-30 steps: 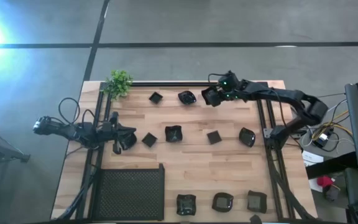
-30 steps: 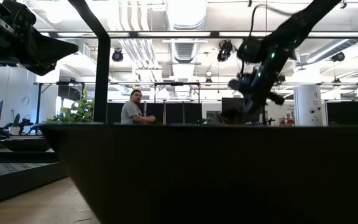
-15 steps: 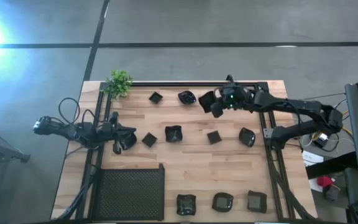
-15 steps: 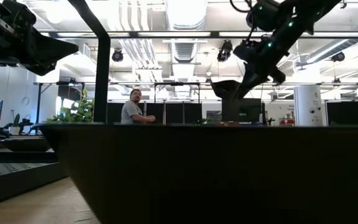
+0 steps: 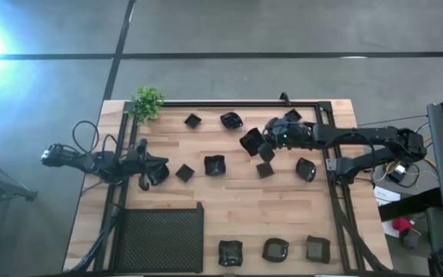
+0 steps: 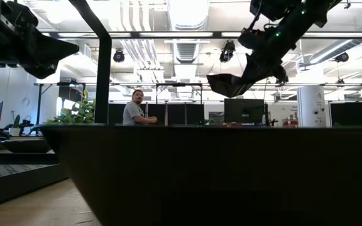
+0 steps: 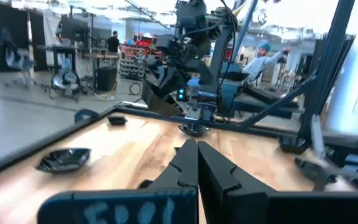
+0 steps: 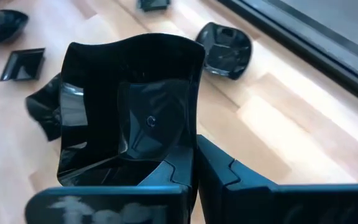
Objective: Pick & Place Mini shaped plates
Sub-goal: Put the distorted square plate on the shelf
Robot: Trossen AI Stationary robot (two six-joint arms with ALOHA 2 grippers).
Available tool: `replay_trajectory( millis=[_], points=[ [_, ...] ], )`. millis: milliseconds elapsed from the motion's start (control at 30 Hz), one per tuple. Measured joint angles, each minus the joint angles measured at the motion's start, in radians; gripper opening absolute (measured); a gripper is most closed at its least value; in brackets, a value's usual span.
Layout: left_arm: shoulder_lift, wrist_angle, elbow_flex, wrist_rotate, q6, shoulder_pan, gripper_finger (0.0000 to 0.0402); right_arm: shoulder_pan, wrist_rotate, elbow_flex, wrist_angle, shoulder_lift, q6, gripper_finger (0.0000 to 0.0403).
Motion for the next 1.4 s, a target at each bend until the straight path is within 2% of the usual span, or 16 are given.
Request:
replay_trajectory(
  millis=[100, 300, 500, 633, 867, 1200, 1400],
  points=[
    [0.0, 0.008, 0.0, 0.0, -0.056, 0.0, 0.0, 0.024, 0.0, 0.0, 0.0, 0.0, 0.007, 0.0008],
    [0.002, 0.025, 0.012, -0.014, -0.004, 0.001, 0.0, 0.053, 0.006, 0.0, 0.004, 0.001, 0.032, 0.0008],
    [0.011, 0.027, 0.057, -0.039, 0.013, 0.001, 0.0, 0.06, 0.071, 0.0, 0.004, 0.001, 0.022, 0.0008],
    [0.067, 0.032, 0.106, -0.053, 0.042, 0.001, 0.0, 0.06, 0.126, 0.0, 0.012, 0.001, -0.006, 0.0008],
    [0.296, 0.02, 0.229, -0.122, 0.099, 0.001, 0.0, 0.06, 0.139, 0.0, 0.066, 0.004, -0.024, 0.0008],
    [0.696, -0.011, 0.502, -0.158, 0.182, 0.001, 0.0, 0.06, 0.14, 0.0, 0.202, 0.043, -0.101, 0.0008],
    [0.88, -0.072, 0.665, -0.25, 0.201, 0.001, 0.0006, 0.06, 0.138, 0.0, 0.225, 0.045, -0.124, 0.0008]
  ],
)
